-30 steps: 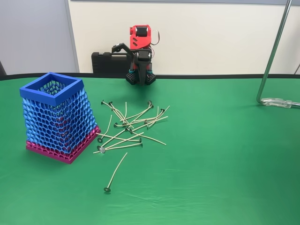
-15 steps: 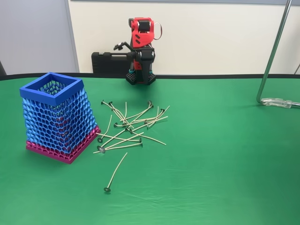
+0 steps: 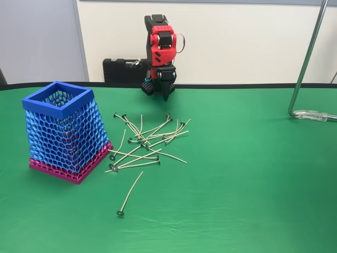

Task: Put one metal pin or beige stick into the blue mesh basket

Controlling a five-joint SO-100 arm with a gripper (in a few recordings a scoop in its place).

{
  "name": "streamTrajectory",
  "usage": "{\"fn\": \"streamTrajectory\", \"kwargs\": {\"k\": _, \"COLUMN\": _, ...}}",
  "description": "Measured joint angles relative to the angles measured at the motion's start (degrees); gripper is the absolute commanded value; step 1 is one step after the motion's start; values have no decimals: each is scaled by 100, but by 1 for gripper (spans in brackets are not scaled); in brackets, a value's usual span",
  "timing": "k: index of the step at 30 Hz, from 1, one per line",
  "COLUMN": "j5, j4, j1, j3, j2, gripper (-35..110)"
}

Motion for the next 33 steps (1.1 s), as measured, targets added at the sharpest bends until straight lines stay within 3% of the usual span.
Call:
{"fn": "streamTrajectory", "kwargs": {"k": 11, "j5": -158, "j4": -861, "j1": 9, "j3": 0, "j2": -571, "gripper": 6}}
{"fn": "streamTrajectory", "kwargs": {"k": 21, "j5": -88, "j4": -765, "j1": -158, "j3": 62, "j2": -624, "gripper": 14}}
{"fn": "streamTrajectory", "kwargs": {"k": 33, "j5": -44, "j4": -765, "j1": -167, "j3": 62, "j2": -835, "gripper": 14}}
